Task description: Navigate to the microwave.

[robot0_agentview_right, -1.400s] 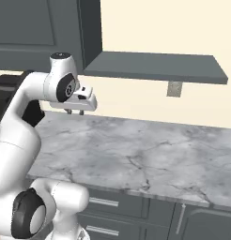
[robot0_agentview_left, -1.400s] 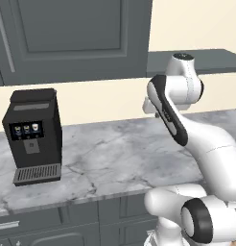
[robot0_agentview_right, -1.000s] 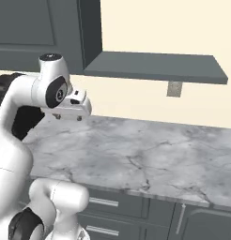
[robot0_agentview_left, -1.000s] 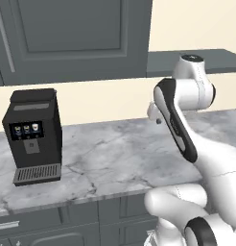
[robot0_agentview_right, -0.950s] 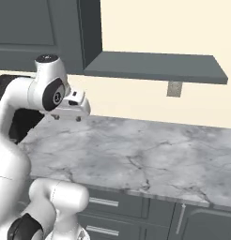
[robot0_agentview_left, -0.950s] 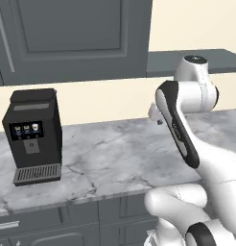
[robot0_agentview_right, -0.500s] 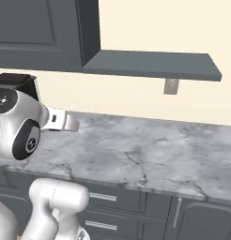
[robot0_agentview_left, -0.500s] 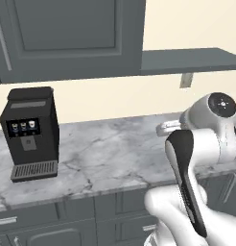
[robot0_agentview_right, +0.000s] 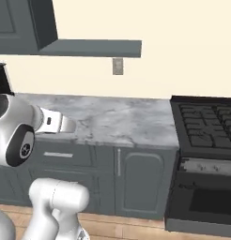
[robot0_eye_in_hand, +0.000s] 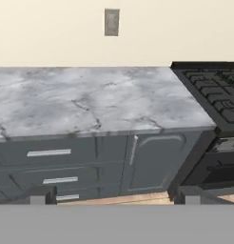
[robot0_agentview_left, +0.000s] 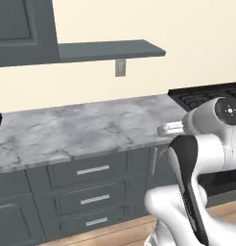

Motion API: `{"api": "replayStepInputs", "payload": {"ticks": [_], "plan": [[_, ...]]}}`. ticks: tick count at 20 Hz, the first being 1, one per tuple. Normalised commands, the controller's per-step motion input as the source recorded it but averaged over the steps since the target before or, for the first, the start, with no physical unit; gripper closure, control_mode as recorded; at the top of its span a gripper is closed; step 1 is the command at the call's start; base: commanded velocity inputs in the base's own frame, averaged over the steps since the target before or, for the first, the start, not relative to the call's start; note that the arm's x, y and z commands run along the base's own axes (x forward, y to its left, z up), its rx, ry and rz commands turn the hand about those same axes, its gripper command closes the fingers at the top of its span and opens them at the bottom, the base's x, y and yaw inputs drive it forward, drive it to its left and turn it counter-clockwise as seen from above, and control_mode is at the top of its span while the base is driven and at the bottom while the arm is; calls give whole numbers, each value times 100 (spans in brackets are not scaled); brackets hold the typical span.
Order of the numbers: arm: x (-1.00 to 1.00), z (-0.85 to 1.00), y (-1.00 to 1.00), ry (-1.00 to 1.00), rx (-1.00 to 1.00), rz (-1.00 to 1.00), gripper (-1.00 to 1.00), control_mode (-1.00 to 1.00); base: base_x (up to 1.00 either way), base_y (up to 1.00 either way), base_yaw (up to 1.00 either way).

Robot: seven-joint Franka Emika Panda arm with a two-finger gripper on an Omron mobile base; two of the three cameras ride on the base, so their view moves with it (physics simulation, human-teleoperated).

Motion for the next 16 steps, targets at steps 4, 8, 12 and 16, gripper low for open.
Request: {"api": "replayStepInputs", "payload": {"ticks": [4, 8, 12, 16], "plan": [[0, 0, 0, 0, 0, 0, -100, 100, 0, -83, -69], [0, 0, 0, 0, 0, 0, -100, 100, 0, -27, -90], [0, 0, 0, 0, 0, 0, -100, 100, 2, -14, -89], [0, 0, 0, 0, 0, 0, -100, 100, 10, 0, -85]]}}
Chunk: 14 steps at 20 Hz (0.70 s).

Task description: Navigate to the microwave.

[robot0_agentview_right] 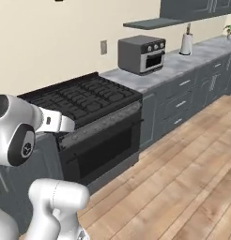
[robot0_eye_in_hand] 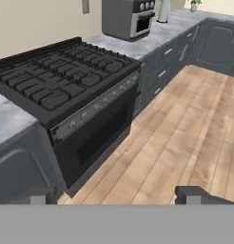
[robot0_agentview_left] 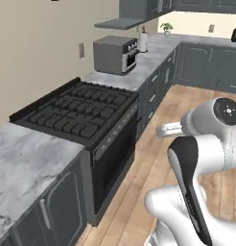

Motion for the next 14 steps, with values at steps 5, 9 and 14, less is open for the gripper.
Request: {"api": "replayStepInputs", "payload": {"ticks": [5, 9, 14], "plan": [[0, 0, 0, 0, 0, 0, -100, 100, 36, 5, -80], [0, 0, 0, 0, 0, 0, -100, 100, 100, 1, -50], [0, 0, 0, 0, 0, 0, -100, 100, 100, -13, -12]]}}
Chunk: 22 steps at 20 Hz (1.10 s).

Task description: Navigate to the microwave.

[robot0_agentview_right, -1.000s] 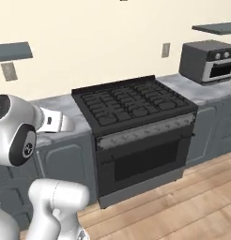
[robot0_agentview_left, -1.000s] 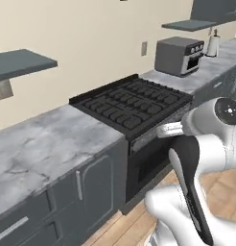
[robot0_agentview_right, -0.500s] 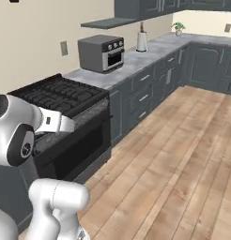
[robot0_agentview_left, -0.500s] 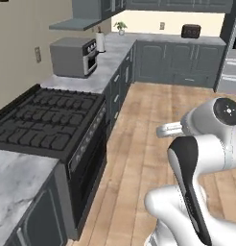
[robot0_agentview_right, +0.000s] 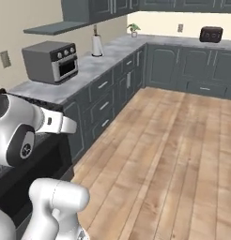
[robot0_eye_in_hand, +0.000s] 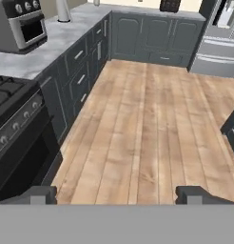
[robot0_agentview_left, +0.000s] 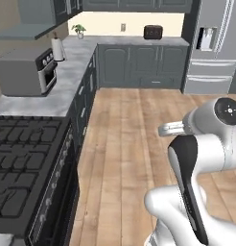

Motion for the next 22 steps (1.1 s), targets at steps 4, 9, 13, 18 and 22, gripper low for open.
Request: {"api": "replayStepInputs", "payload": {"ticks": [4, 9, 13, 18, 22], "plan": [[0, 0, 0, 0, 0, 0, -100, 100, 100, -27, -4], [0, 0, 0, 0, 0, 0, -100, 100, 100, -42, -13], [0, 0, 0, 0, 0, 0, -100, 100, 100, -37, -11], [0, 0, 0, 0, 0, 0, -100, 100, 100, -40, -8], [0, 0, 0, 0, 0, 0, -100, 100, 100, -75, -7]]}}
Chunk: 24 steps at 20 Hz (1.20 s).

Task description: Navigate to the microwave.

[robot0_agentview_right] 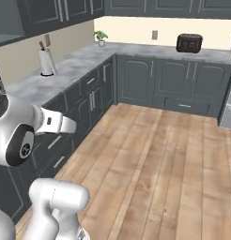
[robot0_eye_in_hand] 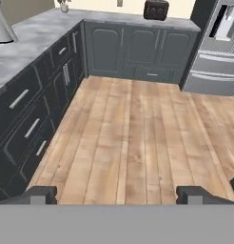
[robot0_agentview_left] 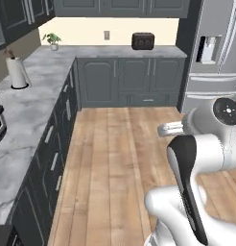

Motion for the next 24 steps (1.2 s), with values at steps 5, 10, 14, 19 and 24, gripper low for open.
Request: {"api": "replayStepInputs", "payload": {"ticks": [5, 10, 14, 19, 24], "plan": [[0, 0, 0, 0, 0, 0, -100, 100, 100, -90, -10], [0, 0, 0, 0, 0, 0, -100, 100, 100, -52, -2], [0, 0, 0, 0, 0, 0, -100, 100, 100, -30, 0], [0, 0, 0, 0, 0, 0, -100, 100, 100, -29, 0], [0, 0, 0, 0, 0, 0, -100, 100, 100, -60, 0]]}}
